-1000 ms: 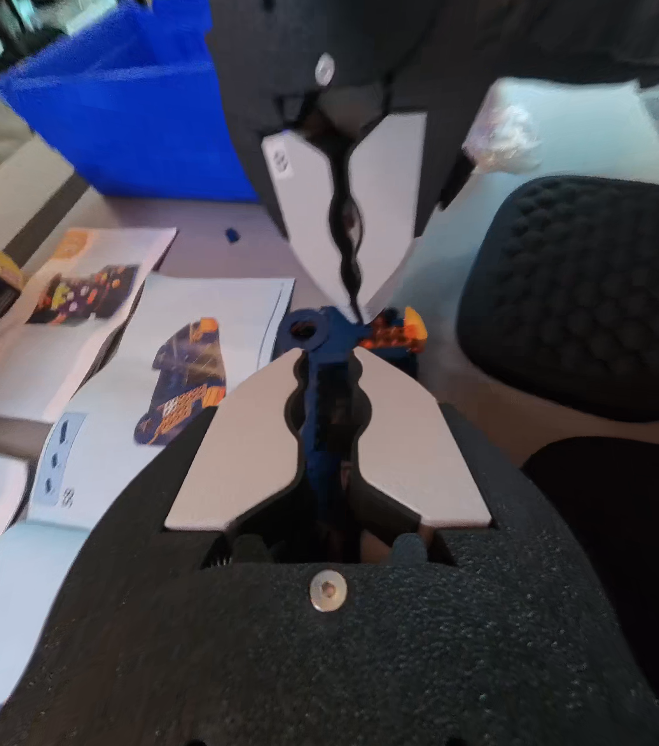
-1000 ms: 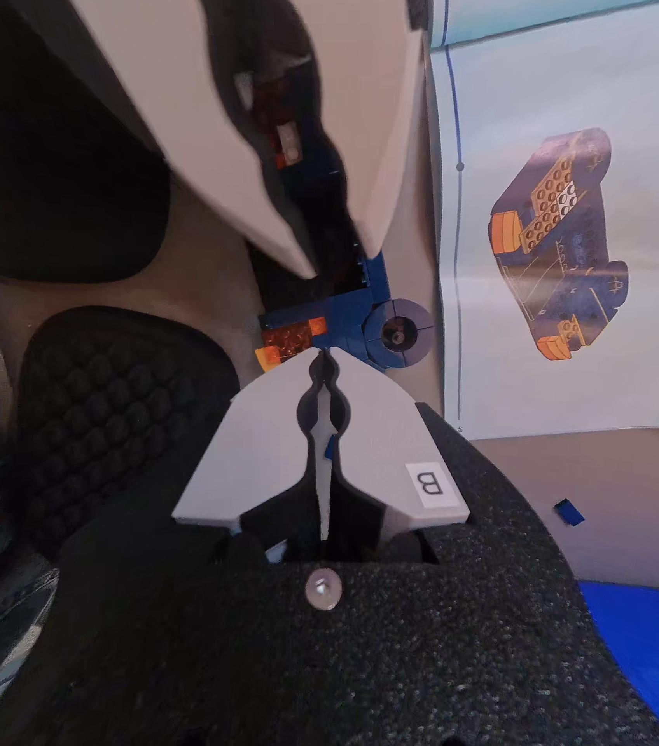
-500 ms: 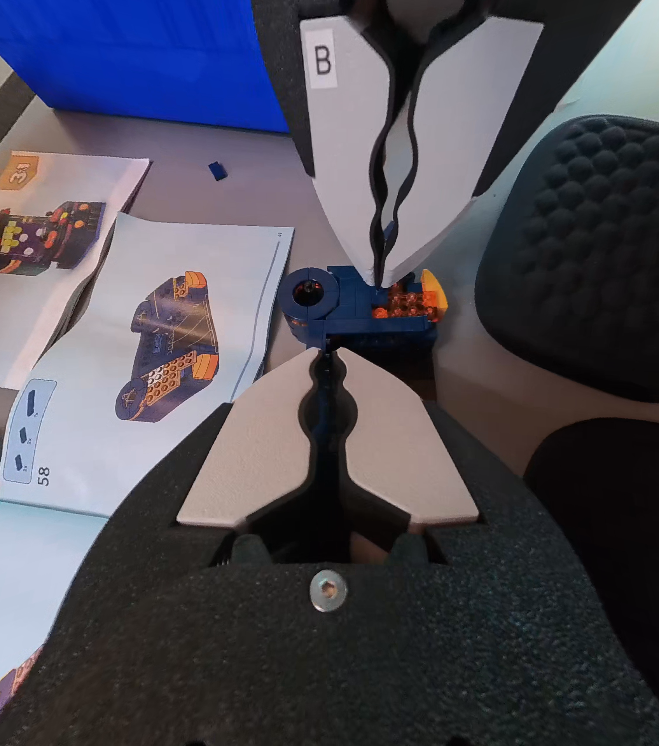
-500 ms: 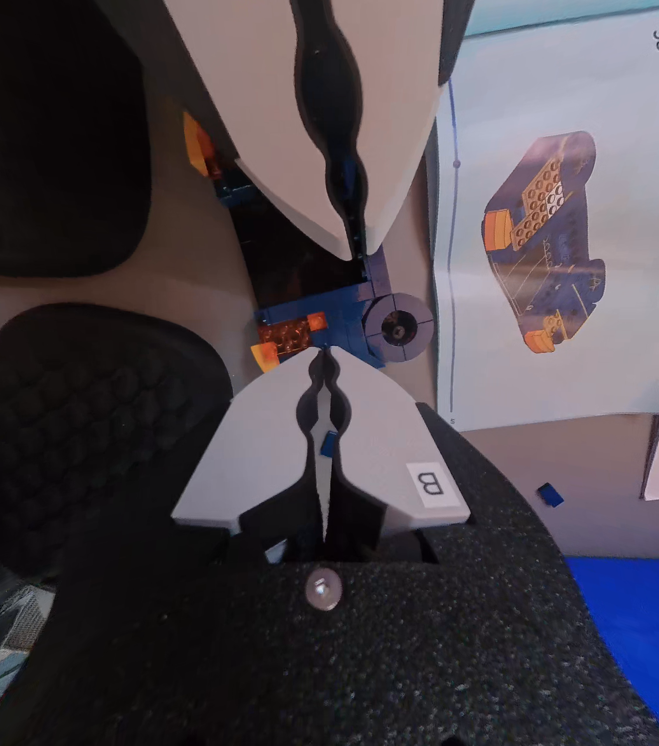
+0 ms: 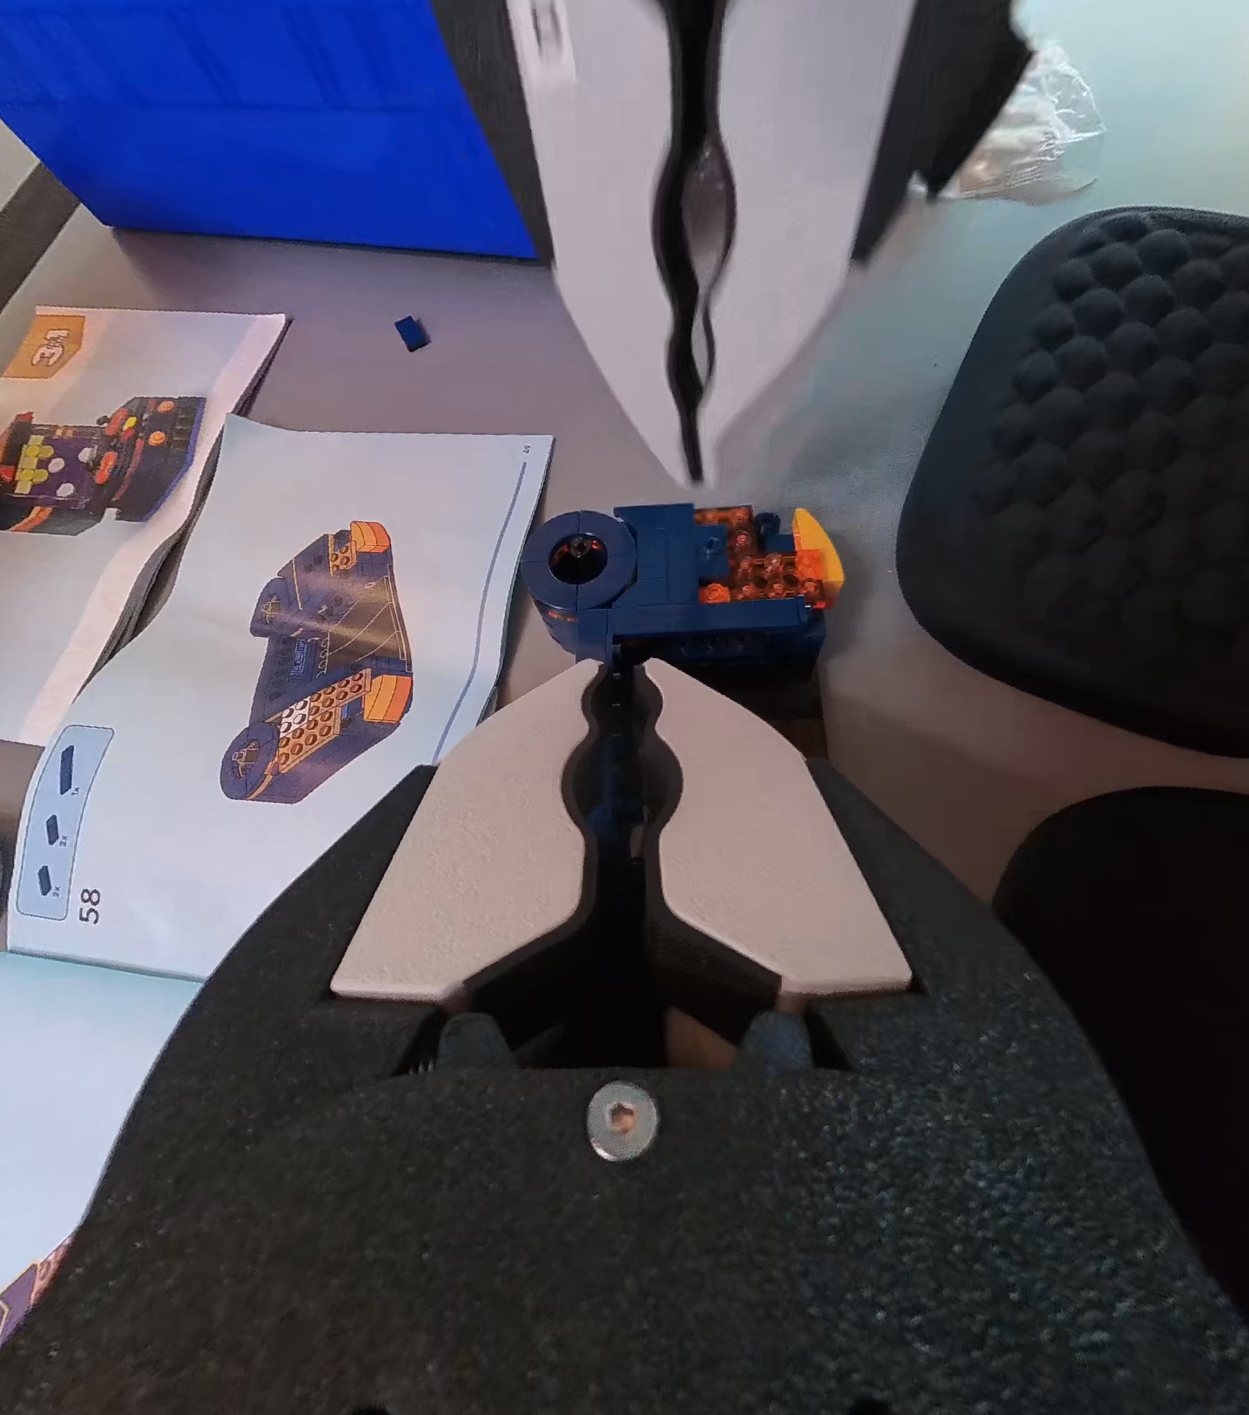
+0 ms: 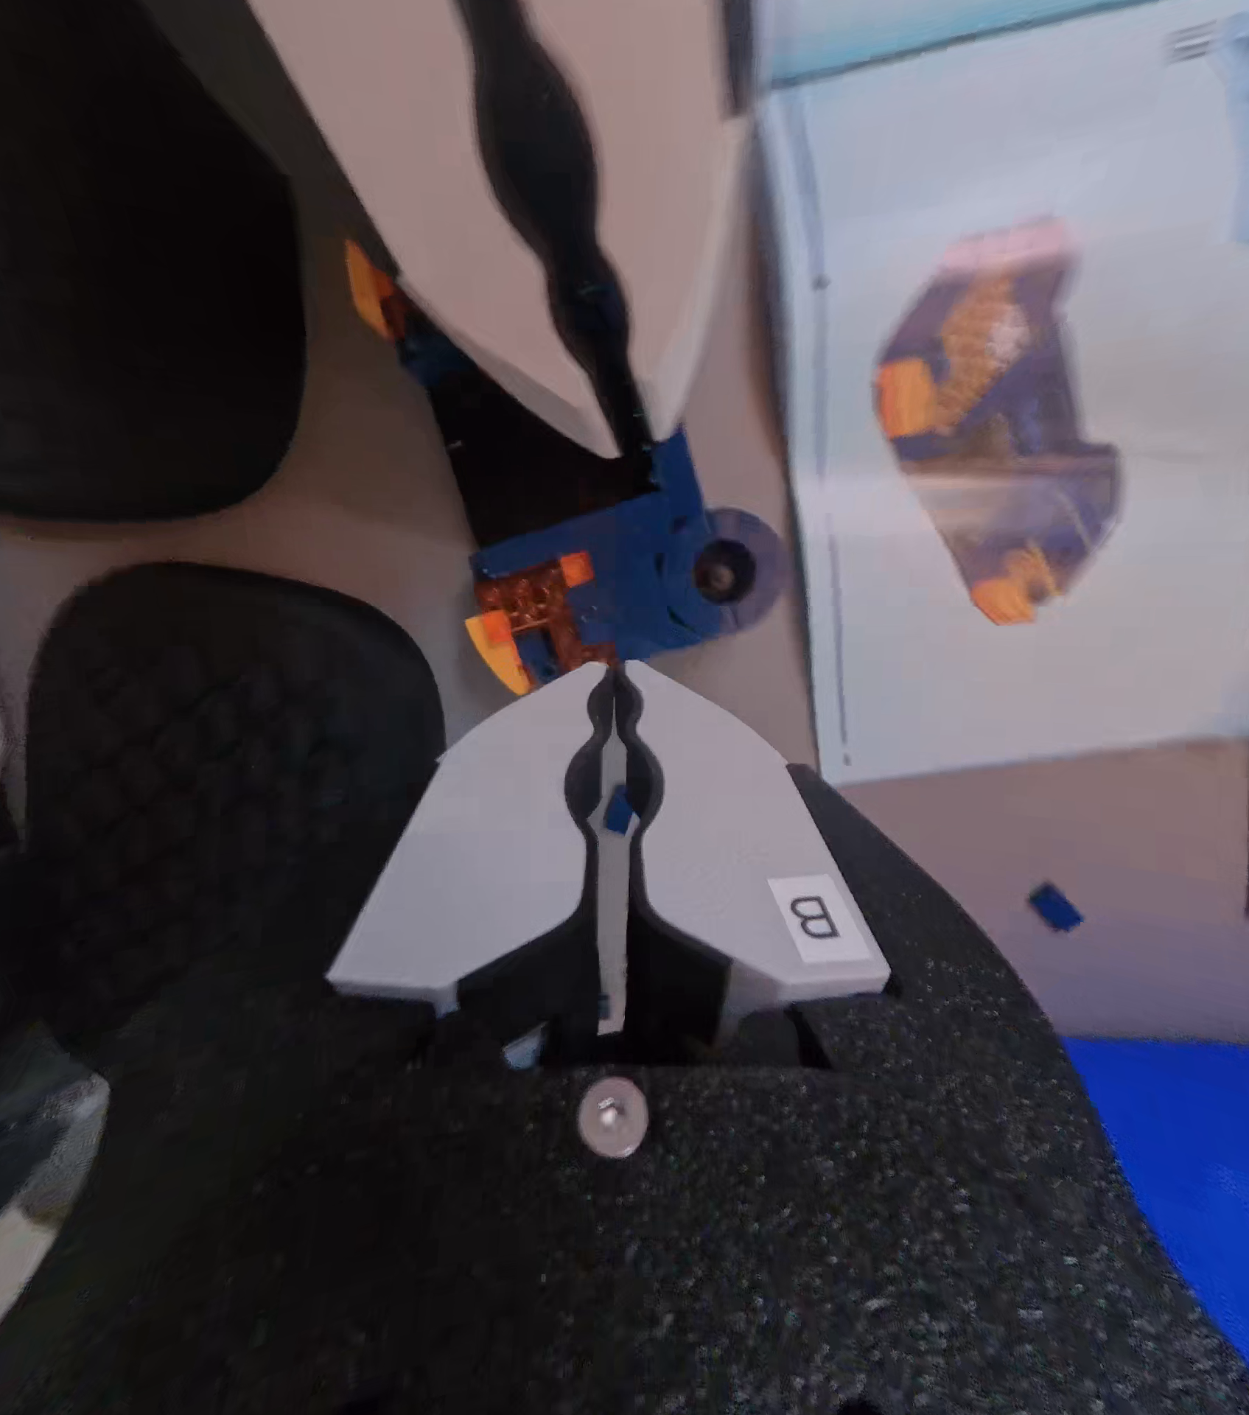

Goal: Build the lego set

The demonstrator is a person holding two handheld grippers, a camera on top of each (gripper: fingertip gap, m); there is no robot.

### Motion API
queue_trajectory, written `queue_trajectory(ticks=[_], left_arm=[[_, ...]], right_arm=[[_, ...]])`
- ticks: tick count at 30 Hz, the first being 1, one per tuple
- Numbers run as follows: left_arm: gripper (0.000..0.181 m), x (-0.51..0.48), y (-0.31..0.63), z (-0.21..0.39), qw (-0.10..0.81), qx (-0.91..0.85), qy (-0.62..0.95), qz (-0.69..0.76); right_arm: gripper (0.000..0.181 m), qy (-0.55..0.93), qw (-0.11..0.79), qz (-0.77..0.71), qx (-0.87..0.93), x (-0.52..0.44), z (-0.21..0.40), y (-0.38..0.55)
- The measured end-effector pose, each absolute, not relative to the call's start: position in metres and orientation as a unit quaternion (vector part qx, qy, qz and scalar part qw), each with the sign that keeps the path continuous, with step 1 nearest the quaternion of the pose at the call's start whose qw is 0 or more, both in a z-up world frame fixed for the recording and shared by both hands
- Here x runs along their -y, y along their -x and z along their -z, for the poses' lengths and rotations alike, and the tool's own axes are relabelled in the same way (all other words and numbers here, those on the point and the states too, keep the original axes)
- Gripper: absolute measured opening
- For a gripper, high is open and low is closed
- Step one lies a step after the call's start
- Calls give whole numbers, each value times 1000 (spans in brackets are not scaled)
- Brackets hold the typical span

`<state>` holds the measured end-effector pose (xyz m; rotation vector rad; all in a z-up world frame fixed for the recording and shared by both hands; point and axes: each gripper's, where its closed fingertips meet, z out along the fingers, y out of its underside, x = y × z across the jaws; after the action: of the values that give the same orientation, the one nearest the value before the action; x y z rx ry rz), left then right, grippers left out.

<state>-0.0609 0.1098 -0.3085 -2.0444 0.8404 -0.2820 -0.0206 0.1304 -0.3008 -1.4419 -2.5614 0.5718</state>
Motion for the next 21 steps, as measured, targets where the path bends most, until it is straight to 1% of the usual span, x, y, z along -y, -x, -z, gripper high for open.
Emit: queue_trajectory(ticks=[1, 2, 3, 5, 7, 9, 14, 21], left_arm=[[6, -110, 61, 308, 442, -340, 822, 112], [6, -110, 61, 308, 444, -341, 821, 110], [7, -110, 60, 308, 445, -343, 820, 110], [10, -109, 59, 306, 453, -343, 816, 110], [11, -111, 59, 301, 469, -339, 808, 108], [12, -113, 61, 294, 487, -329, 803, 103], [12, -117, 66, 287, 515, -314, 792, 95], [12, -117, 64, 289, 513, -324, 790, 89]], right_arm=[[17, 503, 91, -227, 829, -134, 288, 17], [27, 524, 103, -256, 806, -138, 276, 9], [30, 542, 117, -264, 789, -145, 269, -3], [29, 572, 128, -224, 779, -161, 274, -38], [25, 615, 100, -169, 764, -173, 293, -75], [21, 674, 86, -143, 720, -181, 311, -95], [16, 767, 111, -140, 616, -182, 331, -99], [14, 791, 130, -124, 585, -187, 341, -92]])
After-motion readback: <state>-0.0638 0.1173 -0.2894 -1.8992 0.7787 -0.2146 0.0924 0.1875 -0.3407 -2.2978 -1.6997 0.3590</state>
